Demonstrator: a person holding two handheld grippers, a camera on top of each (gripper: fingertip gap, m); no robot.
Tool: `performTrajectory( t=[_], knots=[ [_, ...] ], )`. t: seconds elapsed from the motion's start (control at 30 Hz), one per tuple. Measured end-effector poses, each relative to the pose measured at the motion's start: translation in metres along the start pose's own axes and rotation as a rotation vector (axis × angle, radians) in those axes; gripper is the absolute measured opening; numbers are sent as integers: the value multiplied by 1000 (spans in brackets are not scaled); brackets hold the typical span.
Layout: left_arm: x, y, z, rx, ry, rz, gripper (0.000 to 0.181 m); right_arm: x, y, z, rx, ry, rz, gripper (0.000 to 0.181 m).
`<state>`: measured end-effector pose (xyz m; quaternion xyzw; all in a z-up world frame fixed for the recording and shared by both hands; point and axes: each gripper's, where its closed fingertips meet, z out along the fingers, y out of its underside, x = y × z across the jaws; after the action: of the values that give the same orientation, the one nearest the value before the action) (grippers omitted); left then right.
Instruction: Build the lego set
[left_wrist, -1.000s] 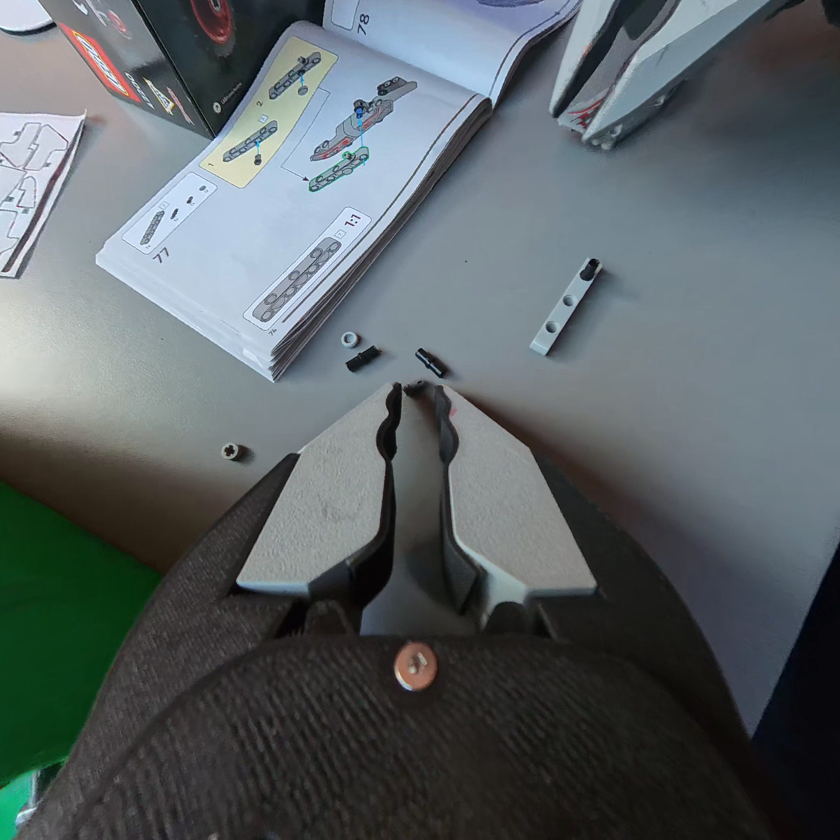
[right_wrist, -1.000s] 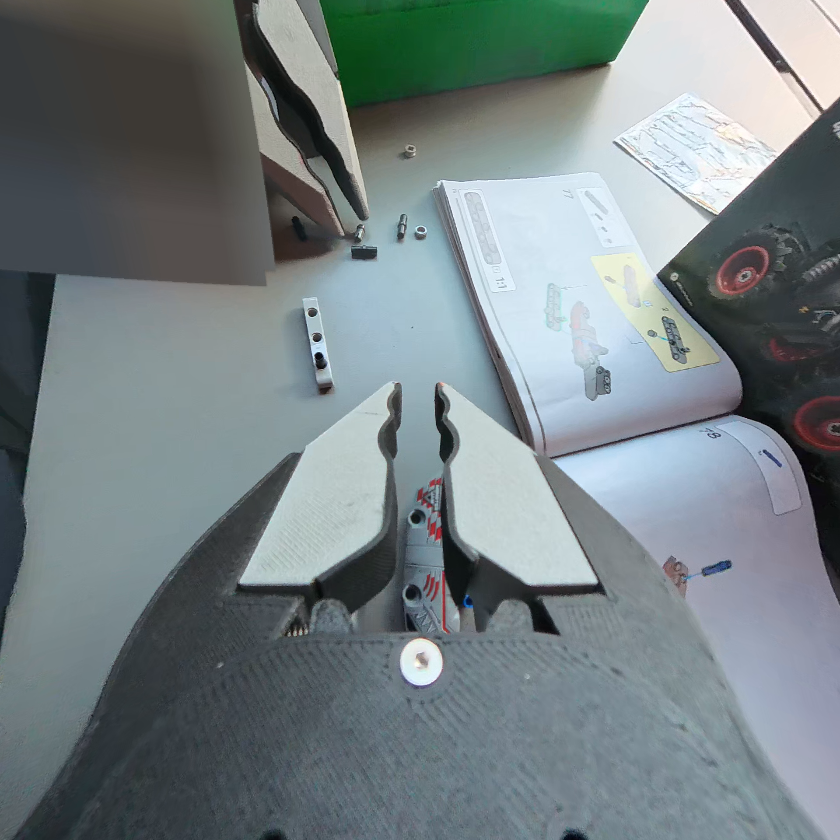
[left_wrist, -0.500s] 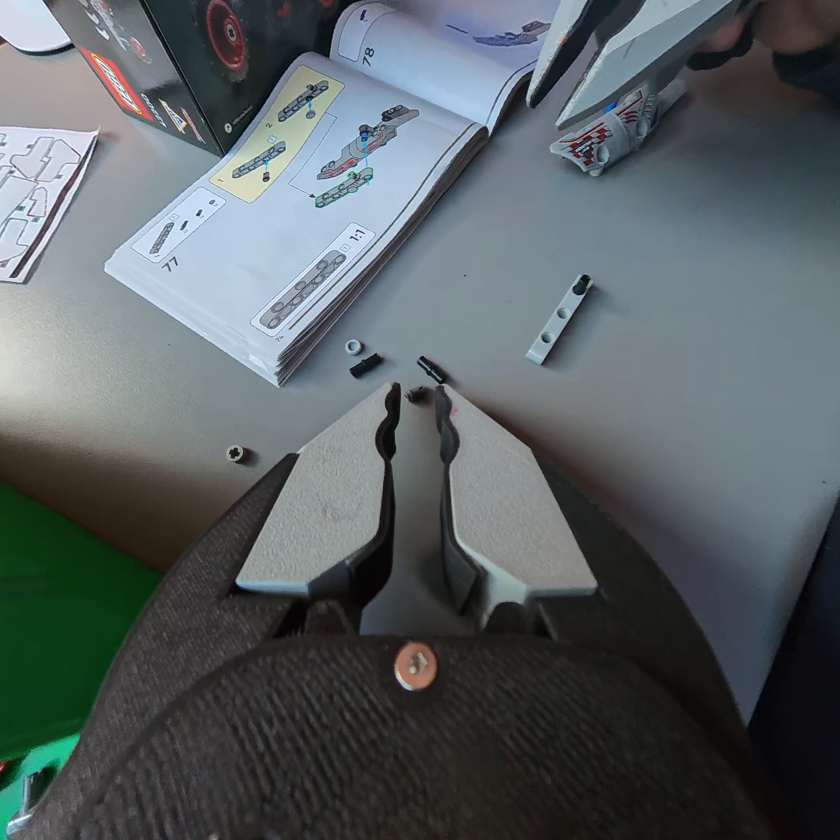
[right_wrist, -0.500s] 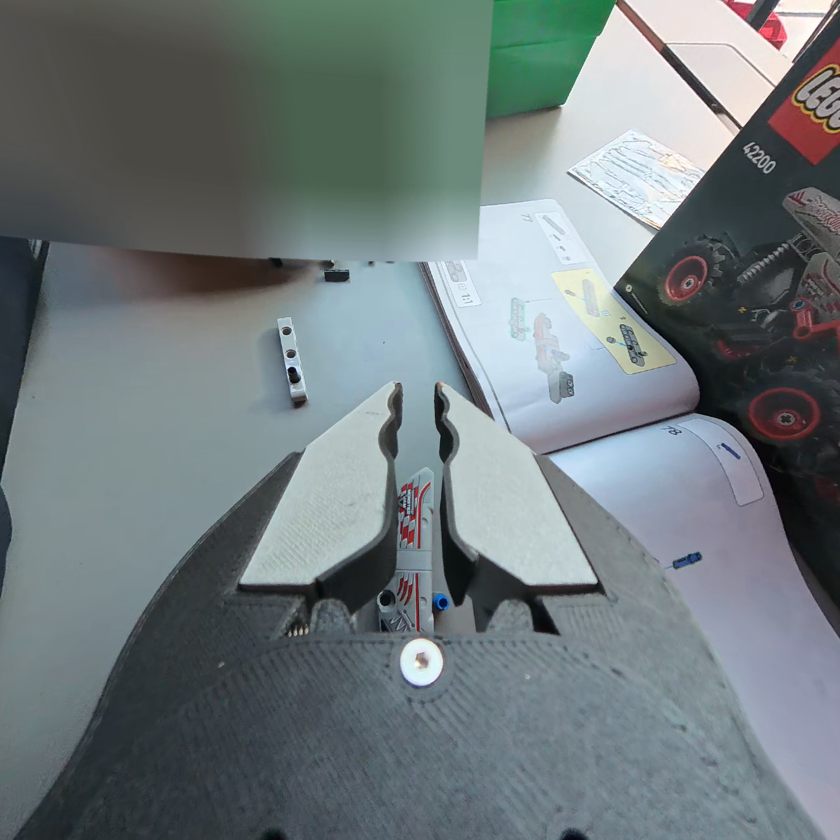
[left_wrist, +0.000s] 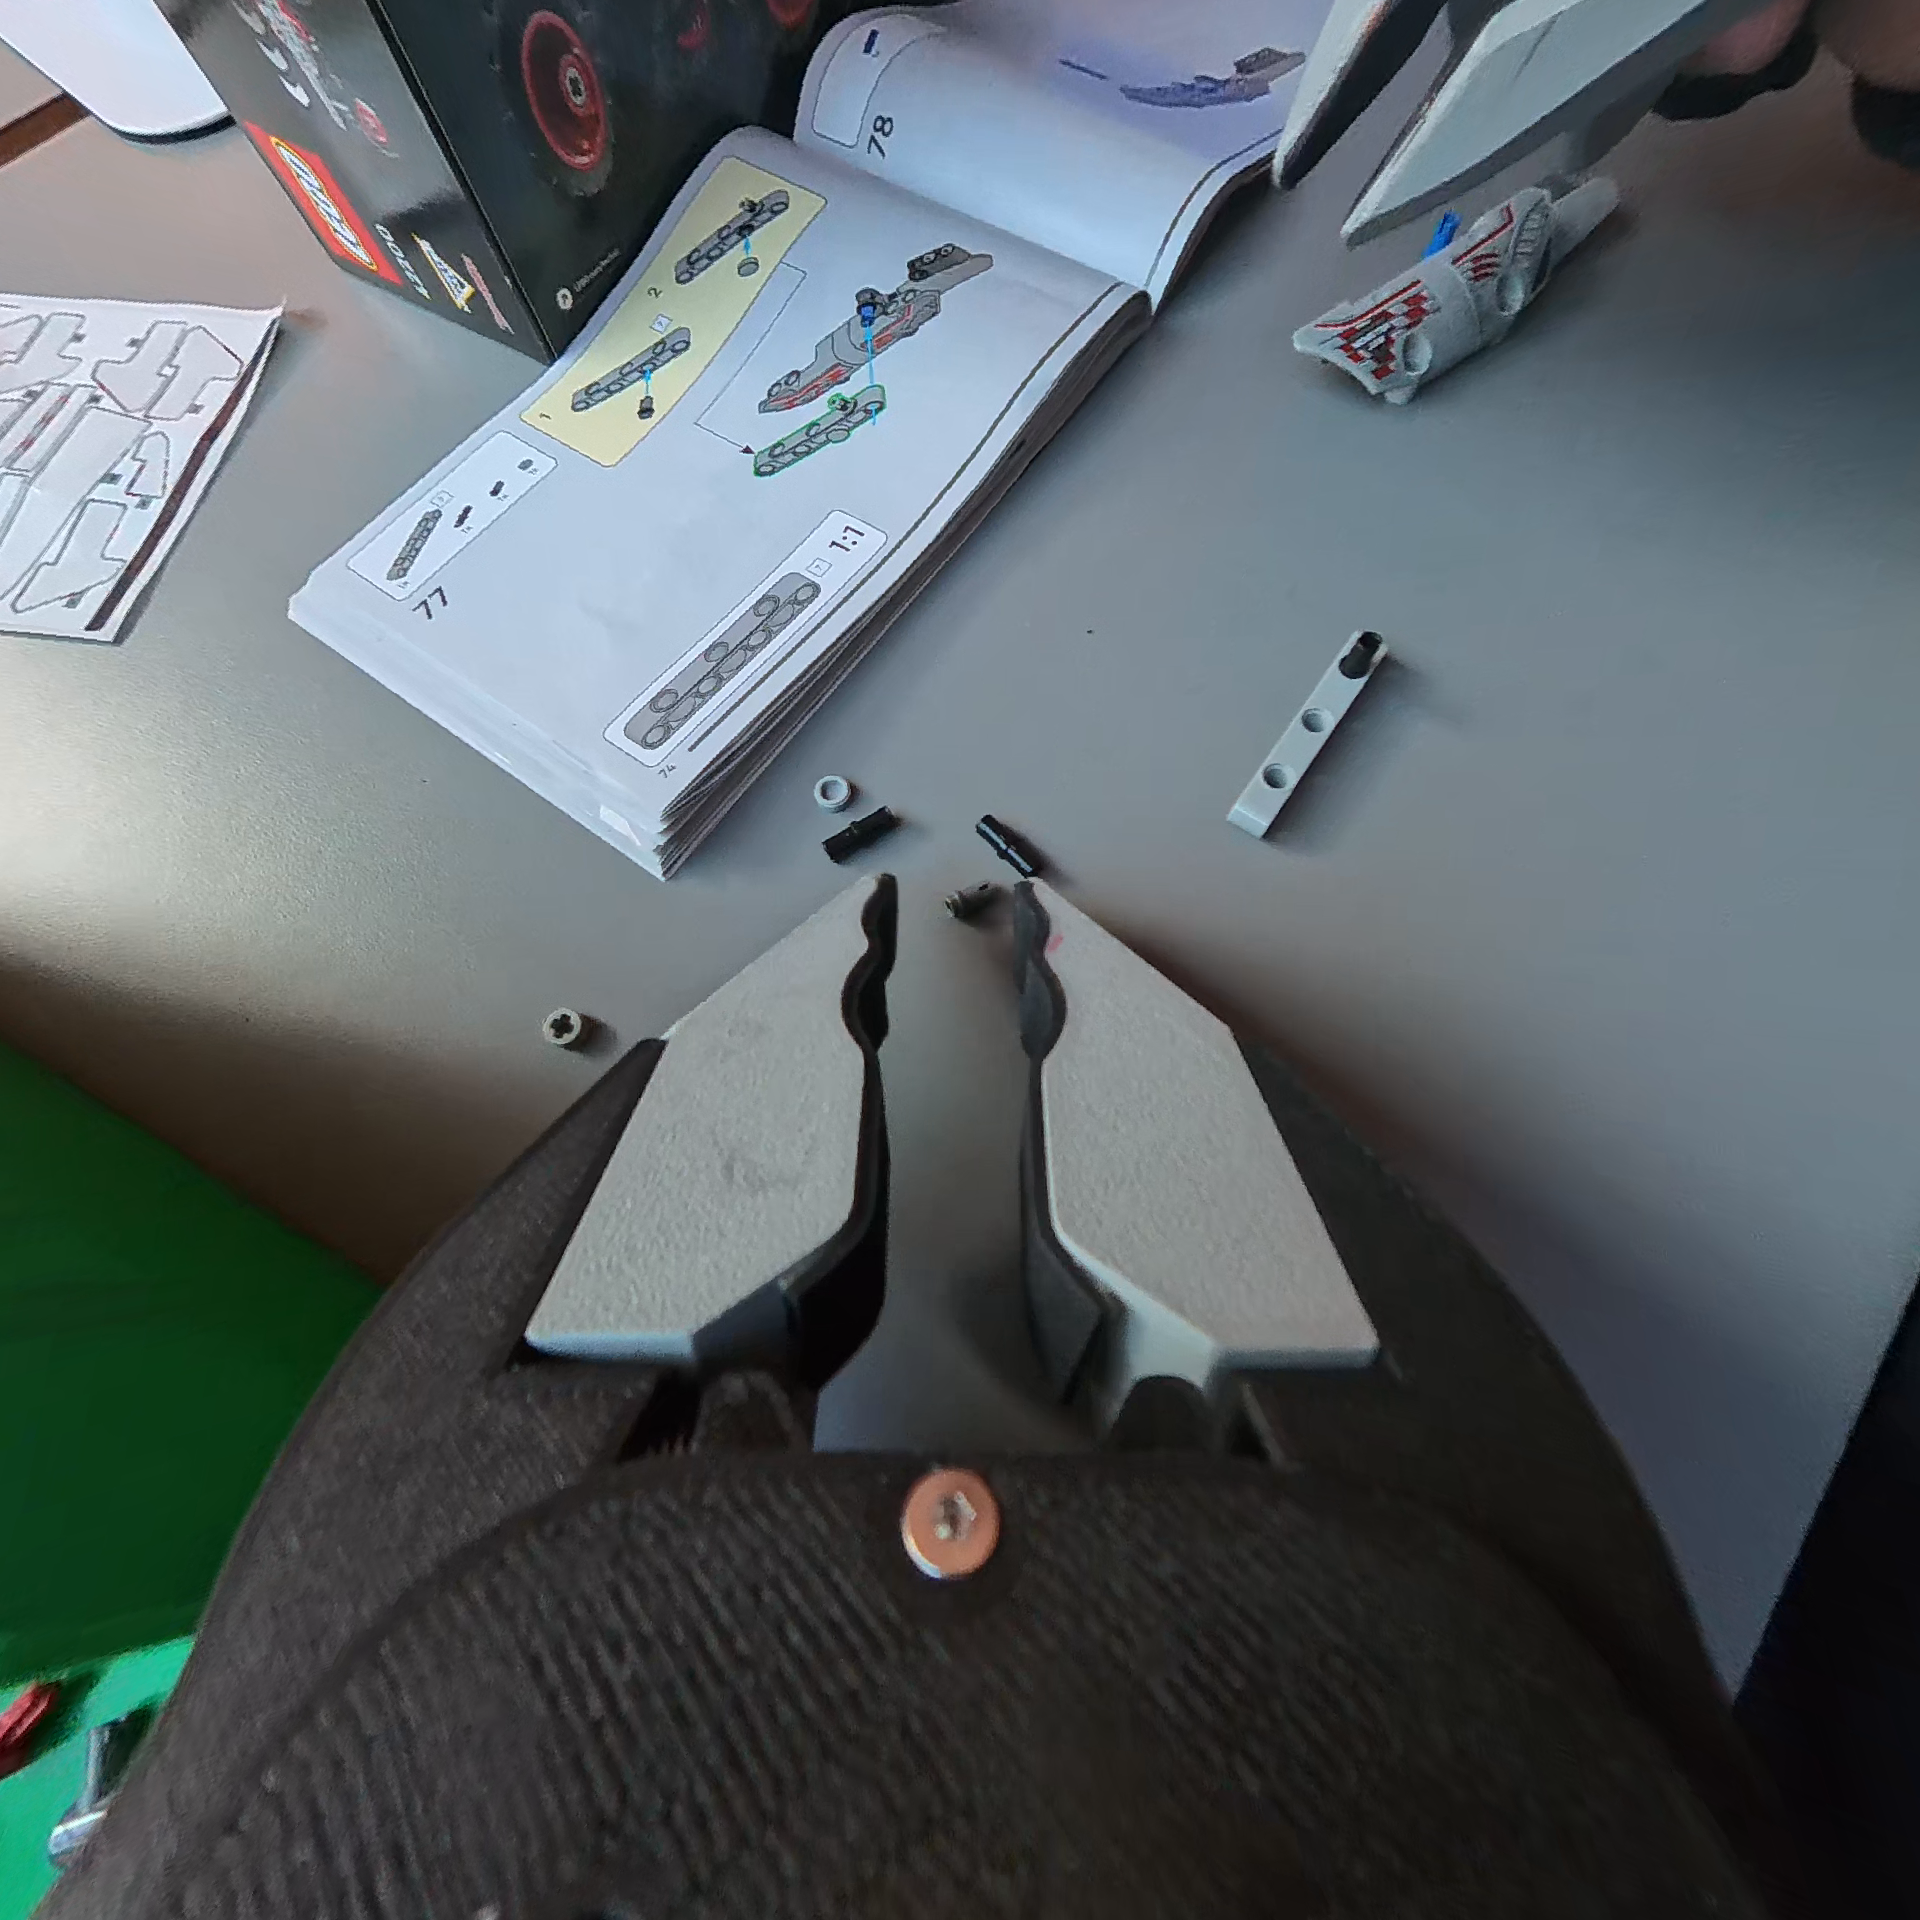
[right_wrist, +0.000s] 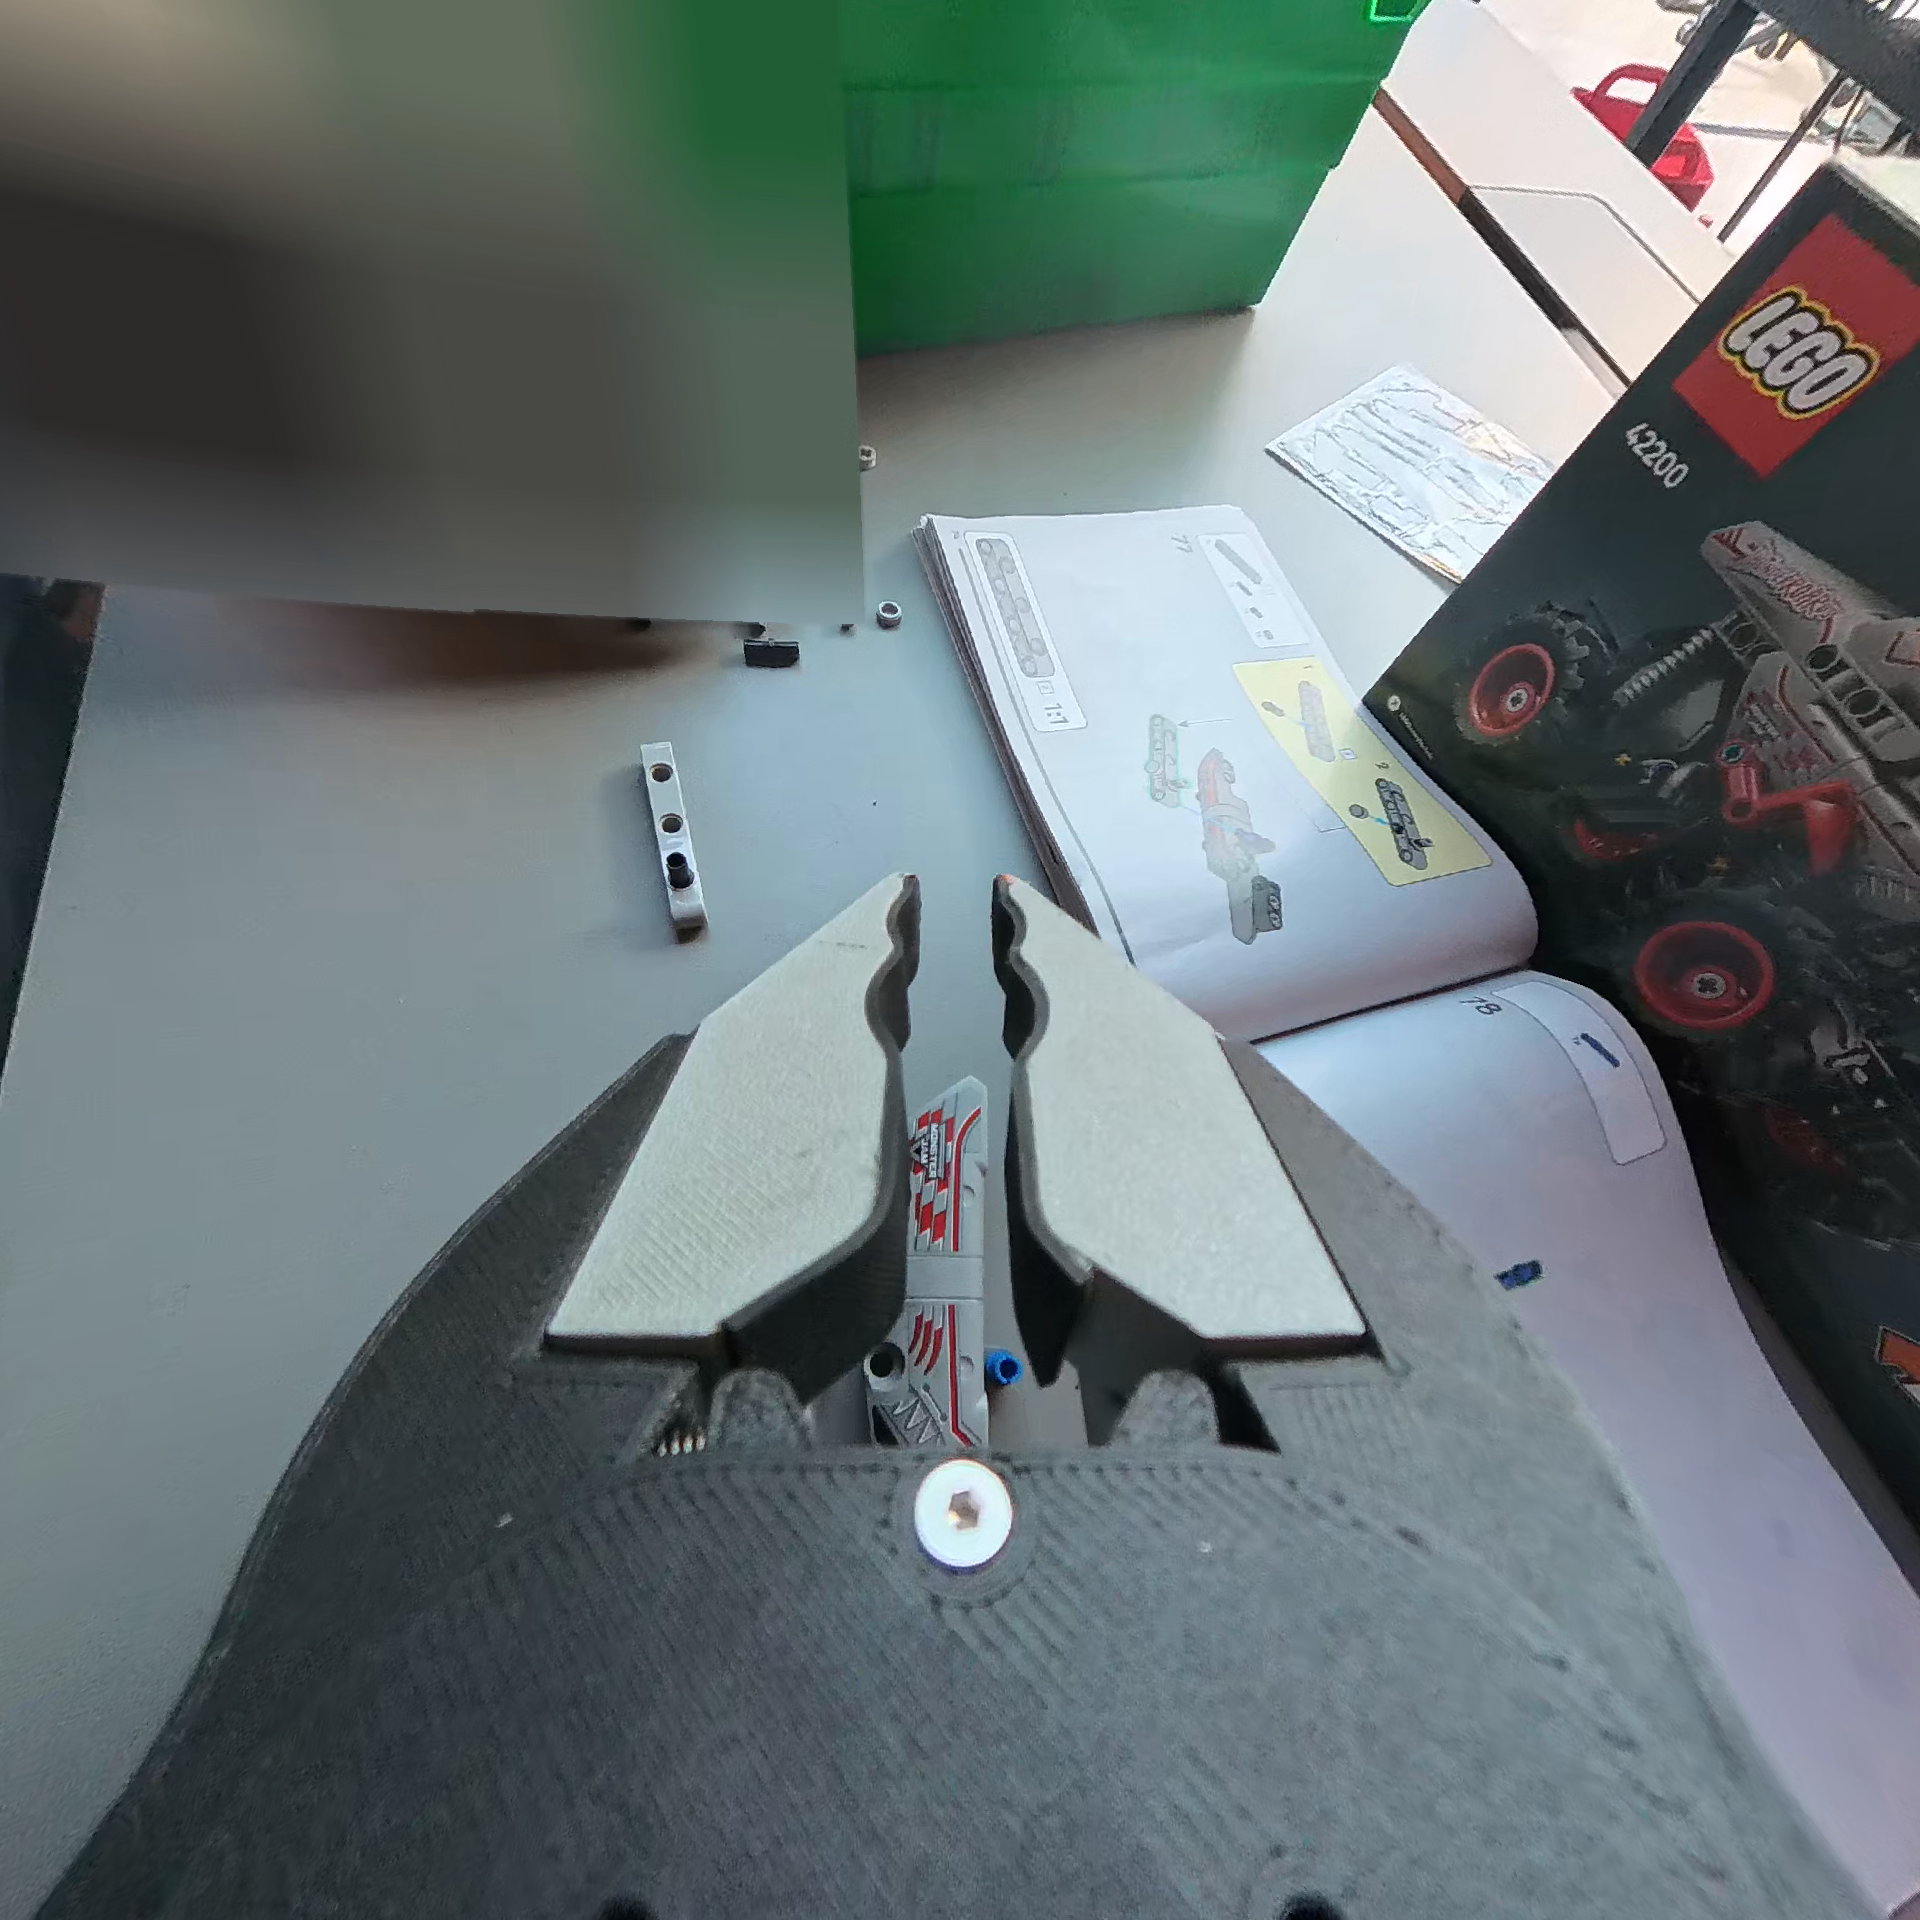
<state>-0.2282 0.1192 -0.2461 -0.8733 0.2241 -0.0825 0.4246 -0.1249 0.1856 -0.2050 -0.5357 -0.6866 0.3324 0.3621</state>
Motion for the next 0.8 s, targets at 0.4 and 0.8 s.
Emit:
performTrajectory(
  t=[0.4, 0.8],
  knots=[
    [0, 0, 0, -4, -11, 8, 22, 0, -2, -2, 3, 17, -15, 10],
    [0, 2, 2, -15, -2, 1, 22, 1, -1, -2, -3, 21, -22, 9]
  ],
)
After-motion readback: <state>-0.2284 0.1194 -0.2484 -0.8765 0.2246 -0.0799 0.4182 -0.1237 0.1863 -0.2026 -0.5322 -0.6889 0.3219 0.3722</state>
